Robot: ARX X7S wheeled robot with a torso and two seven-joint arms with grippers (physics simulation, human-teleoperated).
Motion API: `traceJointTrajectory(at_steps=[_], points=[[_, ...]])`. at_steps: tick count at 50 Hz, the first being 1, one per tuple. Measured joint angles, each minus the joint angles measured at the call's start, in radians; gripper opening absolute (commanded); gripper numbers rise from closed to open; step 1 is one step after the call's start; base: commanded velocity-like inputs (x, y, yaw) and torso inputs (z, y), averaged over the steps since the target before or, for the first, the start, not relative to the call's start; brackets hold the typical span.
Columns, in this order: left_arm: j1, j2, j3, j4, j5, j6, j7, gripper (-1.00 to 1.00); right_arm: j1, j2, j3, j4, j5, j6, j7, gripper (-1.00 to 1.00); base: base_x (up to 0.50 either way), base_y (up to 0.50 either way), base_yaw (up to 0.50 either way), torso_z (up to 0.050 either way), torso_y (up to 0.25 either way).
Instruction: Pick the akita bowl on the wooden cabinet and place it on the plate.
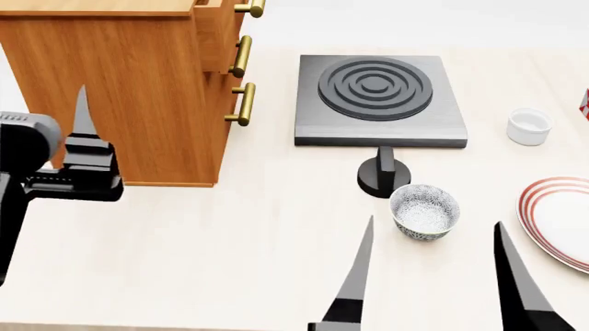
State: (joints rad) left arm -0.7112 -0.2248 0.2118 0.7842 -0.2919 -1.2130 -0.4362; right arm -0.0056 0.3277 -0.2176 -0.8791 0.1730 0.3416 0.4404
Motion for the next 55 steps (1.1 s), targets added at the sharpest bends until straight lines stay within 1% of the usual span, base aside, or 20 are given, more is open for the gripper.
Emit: traceJointTrajectory(at_steps=[13,25,41,55], points=[[-0.138,0.022,-0.058,0.023,-0.054,-0.118,0.031,1.00,-0.005,0.011,0.000,-0.020,0.001,-0.001,0.011,1.00,0.00,0.00,0.00,0.000,0.000],[-0.237,0.063,-0.157,0.044,-0.124,-0.217,0.073,1.00,-0.008,0.018,-0.002,-0.019,0.004,-0.010,0.016,1.00,0.00,0.00,0.00,0.000,0.000],[-0.318,0.088,-0.221,0.069,-0.187,-0.291,0.088,1.00,-0.007,0.025,-0.006,-0.012,0.007,-0.019,0.023,1.00,0.00,0.00,0.00,0.000,0.000],[-0.340,0.095,-0.258,0.097,-0.237,-0.321,0.080,1.00,-0.008,0.032,-0.010,-0.012,0.009,-0.021,0.030,1.00,0.00,0.00,0.00,0.000,0.000]])
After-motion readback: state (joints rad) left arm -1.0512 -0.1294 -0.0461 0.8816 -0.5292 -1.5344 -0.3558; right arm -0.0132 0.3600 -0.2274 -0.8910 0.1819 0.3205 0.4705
